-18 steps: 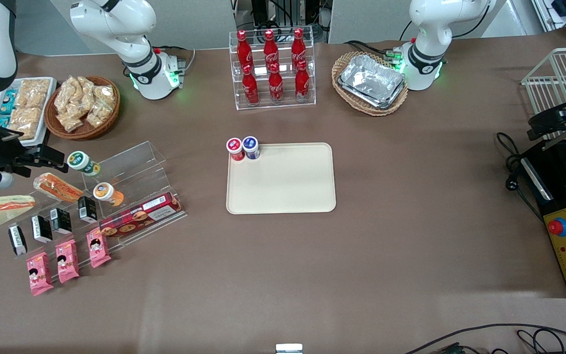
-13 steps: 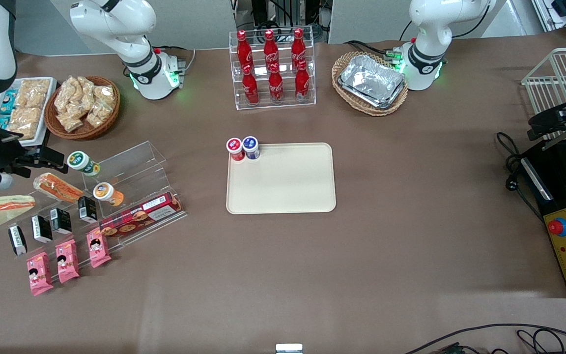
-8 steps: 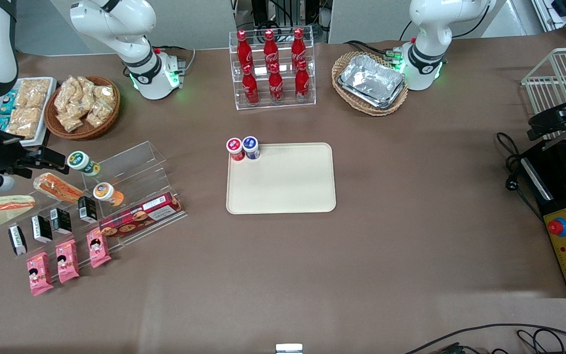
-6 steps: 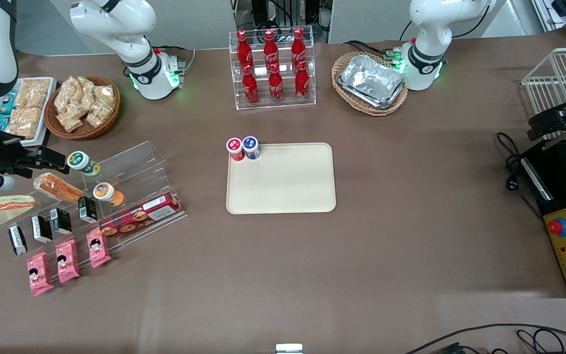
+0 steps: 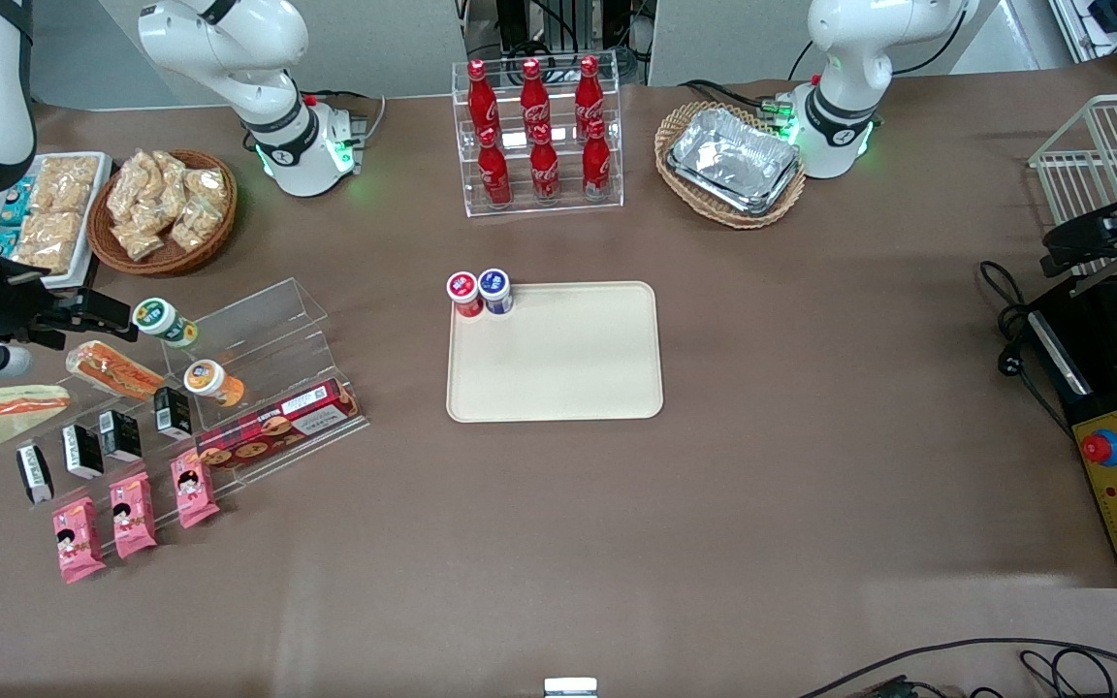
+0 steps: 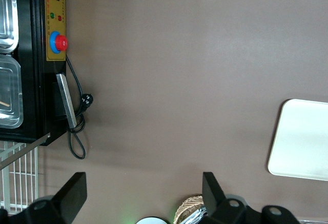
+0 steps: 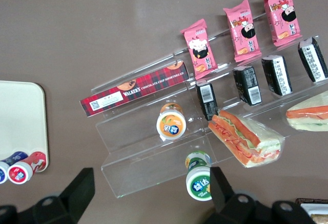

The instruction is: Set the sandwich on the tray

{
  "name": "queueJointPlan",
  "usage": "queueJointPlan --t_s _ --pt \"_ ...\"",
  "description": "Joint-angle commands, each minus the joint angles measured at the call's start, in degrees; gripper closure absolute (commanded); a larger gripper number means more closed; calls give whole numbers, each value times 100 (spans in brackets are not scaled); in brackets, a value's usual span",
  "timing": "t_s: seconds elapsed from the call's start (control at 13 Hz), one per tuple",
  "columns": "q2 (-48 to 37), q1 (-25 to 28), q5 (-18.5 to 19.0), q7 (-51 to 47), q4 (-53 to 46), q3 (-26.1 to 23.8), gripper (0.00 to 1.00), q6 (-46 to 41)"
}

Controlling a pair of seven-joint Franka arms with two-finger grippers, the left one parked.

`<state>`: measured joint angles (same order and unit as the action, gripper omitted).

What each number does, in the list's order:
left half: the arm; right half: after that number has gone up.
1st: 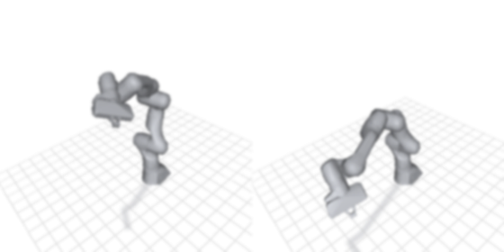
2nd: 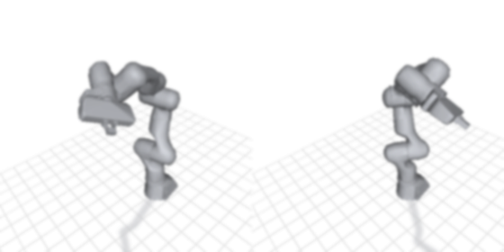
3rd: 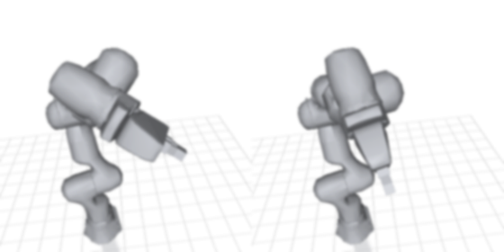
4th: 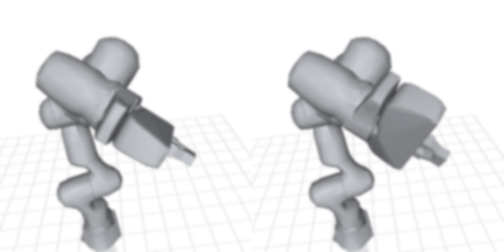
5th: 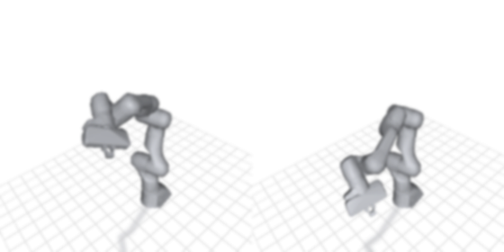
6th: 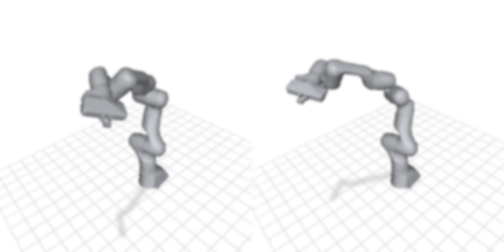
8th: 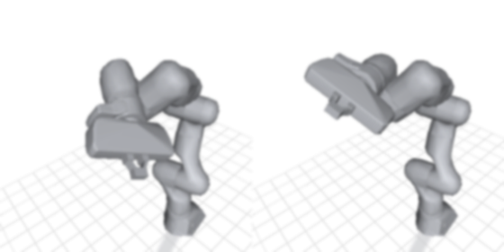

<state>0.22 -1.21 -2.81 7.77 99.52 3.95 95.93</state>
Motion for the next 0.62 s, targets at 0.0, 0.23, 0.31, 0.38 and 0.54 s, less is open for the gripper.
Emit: queueJointPlan --t_s 0.0,0.23,0.31,0.38,0.54 --pt "83 -46 17 -423 -55 36 0 -145" --pt "215 -344 17 -583 -46 194 0 -84" --pt "215 -441 17 -740 -46 203 0 -84" --pt "206 -537 17 -1072 -81 238 0 -127" --pt "189 -538 0 -1897 -134 361 0 -136"
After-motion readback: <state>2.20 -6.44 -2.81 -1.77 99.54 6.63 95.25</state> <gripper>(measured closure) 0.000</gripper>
